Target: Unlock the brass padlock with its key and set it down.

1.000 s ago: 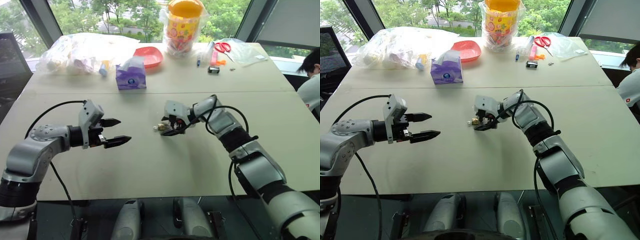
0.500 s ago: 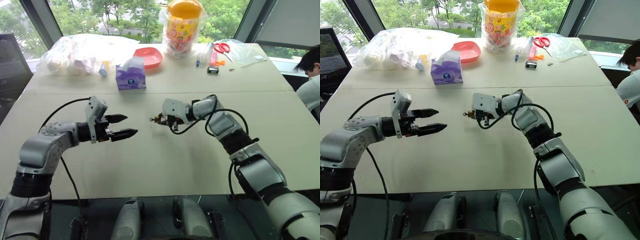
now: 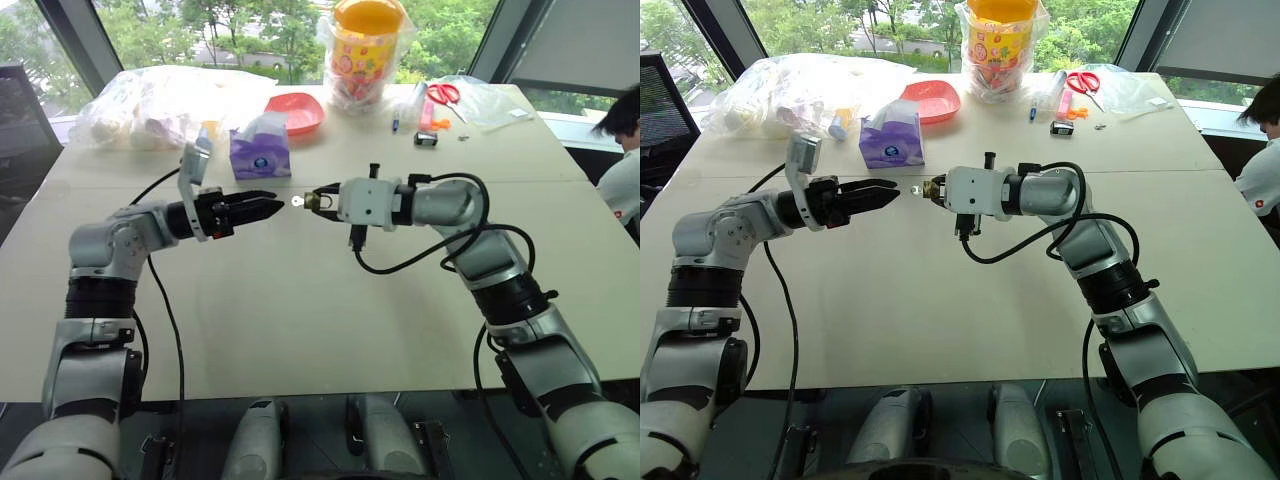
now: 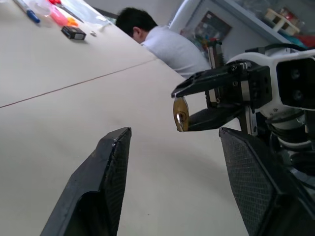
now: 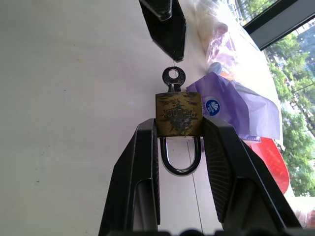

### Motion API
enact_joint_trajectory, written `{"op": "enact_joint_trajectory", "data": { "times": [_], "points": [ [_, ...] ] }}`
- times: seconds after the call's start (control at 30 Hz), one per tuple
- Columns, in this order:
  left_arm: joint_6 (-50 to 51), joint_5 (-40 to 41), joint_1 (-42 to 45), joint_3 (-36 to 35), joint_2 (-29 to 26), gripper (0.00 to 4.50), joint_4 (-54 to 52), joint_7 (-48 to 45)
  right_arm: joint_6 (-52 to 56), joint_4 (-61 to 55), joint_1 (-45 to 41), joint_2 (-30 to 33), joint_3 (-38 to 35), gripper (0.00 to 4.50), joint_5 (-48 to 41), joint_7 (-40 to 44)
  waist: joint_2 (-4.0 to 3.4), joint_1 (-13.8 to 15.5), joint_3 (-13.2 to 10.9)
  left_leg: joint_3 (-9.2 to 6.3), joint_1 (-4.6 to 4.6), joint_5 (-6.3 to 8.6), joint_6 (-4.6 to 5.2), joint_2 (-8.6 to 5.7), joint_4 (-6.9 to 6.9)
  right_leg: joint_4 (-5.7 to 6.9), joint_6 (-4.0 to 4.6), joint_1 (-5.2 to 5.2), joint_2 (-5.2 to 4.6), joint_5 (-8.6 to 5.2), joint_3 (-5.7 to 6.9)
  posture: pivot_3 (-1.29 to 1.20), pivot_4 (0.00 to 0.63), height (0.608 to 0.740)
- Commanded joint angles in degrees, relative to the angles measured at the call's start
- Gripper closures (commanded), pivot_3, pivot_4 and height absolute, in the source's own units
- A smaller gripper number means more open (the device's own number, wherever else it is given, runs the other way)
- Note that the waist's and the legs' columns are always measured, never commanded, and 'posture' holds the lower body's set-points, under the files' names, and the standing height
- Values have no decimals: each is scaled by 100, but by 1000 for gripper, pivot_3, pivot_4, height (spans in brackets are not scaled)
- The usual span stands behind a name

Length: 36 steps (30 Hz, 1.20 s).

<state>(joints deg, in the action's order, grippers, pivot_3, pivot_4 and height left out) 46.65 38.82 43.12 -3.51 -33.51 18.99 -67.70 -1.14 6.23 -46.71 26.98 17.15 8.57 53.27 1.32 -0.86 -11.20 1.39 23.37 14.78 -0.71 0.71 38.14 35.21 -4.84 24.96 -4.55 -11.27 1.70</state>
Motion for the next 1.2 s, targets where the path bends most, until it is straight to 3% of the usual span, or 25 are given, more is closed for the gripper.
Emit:
{"op": "enact_joint_trajectory", "data": {
  "times": [0.03, 0.4, 0.53, 0.67, 1.2],
  "points": [
    [-182, -134, 185, 13, -8, 1446, 59, -144, 24, -291, -17, 40, -103, 3806, 18, -126, 0, -1, 0, -1, 1, 0, 0, 0, 0, 0, 0, 1, 0, 0, 0, 0, 150, 740],
    [-351, -303, 383, -42, 225, 1446, 321, -173, 107, -477, 40, 30, -55, 3806, 14, -128, 0, 8, 0, -1, 2, 0, 0, 0, 0, 0, 0, 1, -1, 0, 0, 0, 150, 740],
    [-378, -323, 427, -26, 280, 2543, 361, -206, 145, -536, 34, -1, -27, 3806, 6, -120, 0, 6, 0, -2, 1, 0, 0, 0, 0, 0, -1, 1, 0, 0, 0, 0, 150, 740],
    [-421, -362, 482, -4, 345, 3981, 403, -182, 176, -593, 49, 0, -9, 3806, -6, -115, 0, 6, 0, -2, 1, 0, 0, 0, 0, 1, -1, 1, 0, 0, 0, 0, 150, 740],
    [-669, -746, 412, 300, 317, 3981, 410, -508, 282, -734, 113, -55, 31, 3806, -1, -138, 0, 7, 0, -1, 1, 0, 0, 0, 0, 1, -1, 1, 0, 0, 0, 0, 150, 740]
  ]
}}
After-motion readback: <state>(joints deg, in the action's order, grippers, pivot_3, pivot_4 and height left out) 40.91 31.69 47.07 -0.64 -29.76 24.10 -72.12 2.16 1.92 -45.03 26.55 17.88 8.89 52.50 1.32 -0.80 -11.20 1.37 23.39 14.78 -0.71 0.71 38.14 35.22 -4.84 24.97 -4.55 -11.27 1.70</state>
